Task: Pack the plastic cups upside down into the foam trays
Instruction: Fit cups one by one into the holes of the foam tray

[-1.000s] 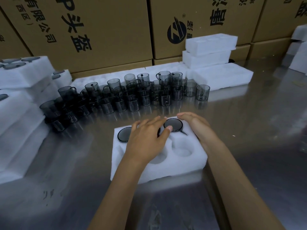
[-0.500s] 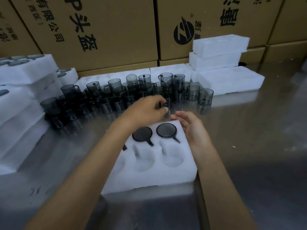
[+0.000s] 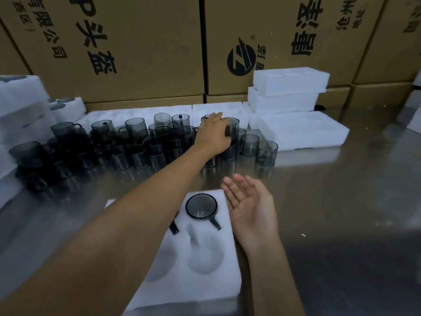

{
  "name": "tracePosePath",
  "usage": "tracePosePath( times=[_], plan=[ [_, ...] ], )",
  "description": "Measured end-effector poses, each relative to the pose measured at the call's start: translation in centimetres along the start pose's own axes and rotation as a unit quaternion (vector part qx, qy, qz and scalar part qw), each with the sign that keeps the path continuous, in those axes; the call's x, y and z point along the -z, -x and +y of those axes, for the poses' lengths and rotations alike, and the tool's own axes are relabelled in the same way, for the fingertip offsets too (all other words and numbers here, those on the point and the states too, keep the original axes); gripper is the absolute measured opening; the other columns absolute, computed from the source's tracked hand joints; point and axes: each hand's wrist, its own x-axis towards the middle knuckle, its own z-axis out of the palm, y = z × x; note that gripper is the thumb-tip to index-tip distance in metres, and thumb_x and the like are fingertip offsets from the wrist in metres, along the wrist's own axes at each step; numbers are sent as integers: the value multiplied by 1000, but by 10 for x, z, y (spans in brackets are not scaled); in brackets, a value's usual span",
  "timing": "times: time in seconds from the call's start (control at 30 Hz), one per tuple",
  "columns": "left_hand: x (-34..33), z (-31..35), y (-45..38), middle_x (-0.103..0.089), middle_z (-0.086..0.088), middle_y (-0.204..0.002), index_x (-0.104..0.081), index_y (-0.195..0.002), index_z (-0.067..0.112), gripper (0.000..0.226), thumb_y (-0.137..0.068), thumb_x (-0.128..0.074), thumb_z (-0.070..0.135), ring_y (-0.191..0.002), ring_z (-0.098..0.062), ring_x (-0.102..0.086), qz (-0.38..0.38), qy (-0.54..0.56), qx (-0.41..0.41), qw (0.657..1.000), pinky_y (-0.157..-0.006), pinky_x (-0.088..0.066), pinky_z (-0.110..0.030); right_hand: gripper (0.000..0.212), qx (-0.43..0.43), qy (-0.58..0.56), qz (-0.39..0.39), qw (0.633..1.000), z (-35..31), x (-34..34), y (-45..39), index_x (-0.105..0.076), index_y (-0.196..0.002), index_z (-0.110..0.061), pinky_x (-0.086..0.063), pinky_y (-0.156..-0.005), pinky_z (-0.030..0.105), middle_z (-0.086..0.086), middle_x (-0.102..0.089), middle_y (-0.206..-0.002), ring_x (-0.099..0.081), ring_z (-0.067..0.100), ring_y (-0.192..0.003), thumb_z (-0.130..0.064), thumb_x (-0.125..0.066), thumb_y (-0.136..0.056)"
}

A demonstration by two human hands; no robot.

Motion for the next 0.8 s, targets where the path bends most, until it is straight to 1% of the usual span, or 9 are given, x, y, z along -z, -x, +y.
tracePosePath(
  times=[0.07, 0.13, 0.27, 0.4, 0.5, 0.6, 0.67, 0.73, 0.8],
  plan=[
    [-4, -2, 5, -44, -14, -149, -64, -109, 9, 19, -90, -62, 8, -145, -27, -30, 25, 23, -20, 999, -115, -27, -40, 18, -2, 0, 1, 1000, 0, 0, 1, -68, -96, -7, -53, -90, 33, 14, -75, -93, -71, 24, -93, -20, -56, -93],
    [-3, -2, 11, -46, -13, -146, -63, -102, 7, 13, -89, -61, 6, -142, -25, -34, 24, 39, -47, 998, -111, -35, -45, 19, -2, 6, 1, 1000, 0, 0, 1, -68, -98, -7, -52, -93, 34, 14, -74, -94, -70, 25, -96, -18, -54, -94],
    [17, 5, 28, -52, -6, -127, -59, -100, 9, 10, -90, -60, 9, -117, -25, -51, 32, 73, -96, 992, -91, -48, -43, 18, -7, 5, 4, 1000, -2, -1, 4, -67, -99, -7, -52, -95, 34, 13, -74, -93, -69, 25, -98, -16, -52, -93],
    [48, 14, 63, -46, 0, -127, -59, -98, 15, 9, -90, -65, 14, -102, -17, -57, 57, 141, -100, 983, -88, -49, -38, 18, 6, 41, 12, 999, -5, -5, 8, -66, -99, -7, -53, -88, 32, 12, -74, -93, -69, 23, -94, -18, -52, -95],
    [65, 16, 102, -43, 3, -126, -63, -94, 16, 7, -89, -68, 15, -99, -16, -59, 78, 175, -95, 977, -85, -47, -31, 22, 31, 109, 16, 993, -5, -8, 12, -66, -108, -10, -52, -86, 33, 11, -73, -105, -68, 23, -98, -23, -53, -96],
    [76, 11, 146, -40, 9, -124, -63, -89, 19, 10, -86, -72, 14, -102, -3, -51, 121, 206, -65, 969, -86, -40, -20, 26, 91, 232, 22, 968, -6, -16, 19, -65, -116, -15, -49, -97, 36, 8, -73, -117, -66, 21, -106, -30, -54, -98],
    [80, 8, 175, -40, 10, -124, -61, -90, 20, 15, -84, -72, 12, -99, 5, -47, 146, 212, -70, 964, -87, -42, -20, 24, 157, 305, 21, 939, -5, -26, 28, -68, -114, -21, -47, -100, 32, 3, -75, -114, -67, 16, -107, -34, -56, -97],
    [82, 7, 199, -42, 10, -126, -58, -102, 20, 27, -82, -73, 8, -100, 2, -51, 169, 208, -96, 959, -87, -48, -25, 20, 219, 341, -18, 914, -1, -37, 42, -72, -109, -26, -48, -99, 28, -3, -77, -108, -69, 11, -107, -37, -64, -94],
    [85, 4, 215, -42, 10, -130, -52, -120, 22, 49, -80, -72, 2, -112, 2, -50, 194, 210, -122, 950, -90, -48, -19, 20, 256, 368, -76, 891, 6, -46, 58, -74, -107, -30, -52, -94, 25, -5, -76, -109, -69, 10, -106, -36, -73, -88]
  ],
)
